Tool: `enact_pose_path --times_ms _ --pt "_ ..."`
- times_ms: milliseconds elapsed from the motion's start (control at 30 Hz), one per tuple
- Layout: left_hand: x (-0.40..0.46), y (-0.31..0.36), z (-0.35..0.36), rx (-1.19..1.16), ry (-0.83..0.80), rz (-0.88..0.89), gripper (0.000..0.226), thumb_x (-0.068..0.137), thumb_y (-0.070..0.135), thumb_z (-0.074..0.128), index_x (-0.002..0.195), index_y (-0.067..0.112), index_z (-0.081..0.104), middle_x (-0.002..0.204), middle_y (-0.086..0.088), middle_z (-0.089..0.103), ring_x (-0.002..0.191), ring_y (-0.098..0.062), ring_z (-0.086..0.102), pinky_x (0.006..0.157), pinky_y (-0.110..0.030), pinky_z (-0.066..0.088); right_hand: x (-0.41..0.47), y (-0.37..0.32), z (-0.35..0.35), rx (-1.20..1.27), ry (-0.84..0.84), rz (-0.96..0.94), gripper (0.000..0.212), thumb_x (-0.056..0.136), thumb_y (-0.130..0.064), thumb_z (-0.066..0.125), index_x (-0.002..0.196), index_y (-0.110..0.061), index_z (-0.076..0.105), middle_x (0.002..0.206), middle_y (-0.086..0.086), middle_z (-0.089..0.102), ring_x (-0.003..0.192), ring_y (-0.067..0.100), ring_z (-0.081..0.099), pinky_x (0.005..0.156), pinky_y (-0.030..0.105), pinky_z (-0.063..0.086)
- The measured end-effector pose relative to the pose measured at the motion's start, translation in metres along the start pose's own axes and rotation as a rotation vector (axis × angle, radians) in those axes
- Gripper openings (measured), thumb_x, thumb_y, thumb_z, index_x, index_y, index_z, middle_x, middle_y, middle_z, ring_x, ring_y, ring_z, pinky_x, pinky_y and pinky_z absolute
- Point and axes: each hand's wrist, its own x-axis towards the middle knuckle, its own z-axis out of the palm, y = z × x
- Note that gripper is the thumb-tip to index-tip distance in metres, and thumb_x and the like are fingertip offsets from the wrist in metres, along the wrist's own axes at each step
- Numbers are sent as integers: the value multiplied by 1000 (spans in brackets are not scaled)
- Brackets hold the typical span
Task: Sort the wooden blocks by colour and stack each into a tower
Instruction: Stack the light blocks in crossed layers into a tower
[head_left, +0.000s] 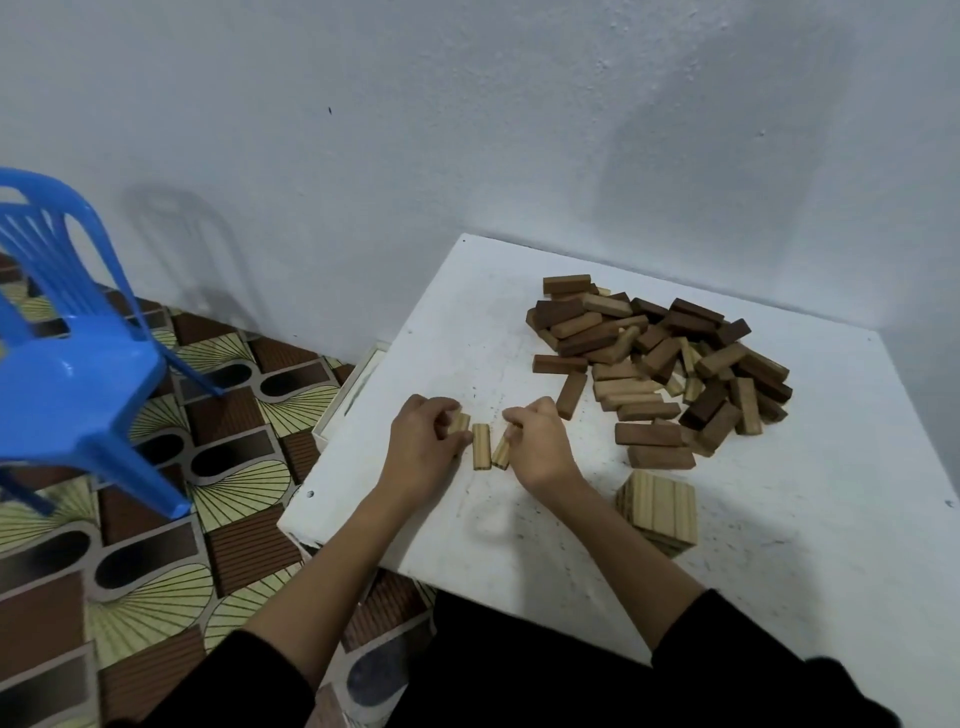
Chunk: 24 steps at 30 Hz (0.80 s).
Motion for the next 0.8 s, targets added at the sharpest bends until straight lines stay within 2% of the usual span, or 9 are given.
enact_pose_path --times_ms 100,133,200,267,400,533,633,700,800 --pt "-9 3 5 -19 8 -29 49 77 20 77 121 9 58 100 -1 52 82 -9 50 71 -8 37 0 3 -1 41 19 -20 29 93 5 44 117 -2 59 115 7 45 78 5 49 65 3 42" --pt "-14 3 7 -18 -4 -30 55 75 26 78 123 11 55 104 1 50 91 -12 49 76 -14 39 0 5 0 50 39 -19 28 92 4 46 115 -4 60 114 6 46 76 3 48 67 4 42" --pt "-26 4 13 20 -43 9 70 70 37 80 128 15 48 113 2 45 105 -15 40 84 -23 38 1 6 1 61 73 -12 23 90 1 52 109 -7 62 111 6 50 80 8 51 79 18 47" --pt "-33 3 20 95 -64 63 85 66 40 83 135 13 42 121 -2 43 112 -18 34 91 -28 36 1 5 2 63 96 -3 20 87 -2 58 105 -9 63 105 4 51 81 10 51 83 26 47" --pt "-29 4 22 108 -60 92 83 72 28 80 140 11 36 125 -6 46 115 -21 35 96 -36 39 -2 8 3 106 137 -4 18 87 1 56 103 -5 62 102 6 53 84 14 54 79 21 44" --pt "-15 -2 12 24 -176 187 75 75 17 74 140 17 38 118 9 50 113 -10 36 96 -30 37 -5 16 7 159 237 -1 20 92 2 46 102 -3 62 103 8 58 95 19 55 85 27 46" --pt "-4 -10 6 48 -294 260 76 76 16 73 141 25 37 125 19 50 109 0 29 96 -21 33 -10 22 13 219 321 -71 20 91 5 44 100 0 61 97 9 58 90 20 56 79 27 45" --pt "-1 -11 5 66 -308 278 80 75 17 76 143 23 34 134 13 45 110 -1 25 91 -8 26 -15 26 17 266 372 -134 19 88 8 45 97 2 61 92 6 56 86 20 56 74 27 46" --pt "-1 -10 4 56 -257 260 85 72 19 81 143 17 34 132 6 39 111 -6 26 92 -15 28 -20 32 21 295 404 -194 25 81 14 47 97 2 62 91 4 56 84 19 56 71 20 47"
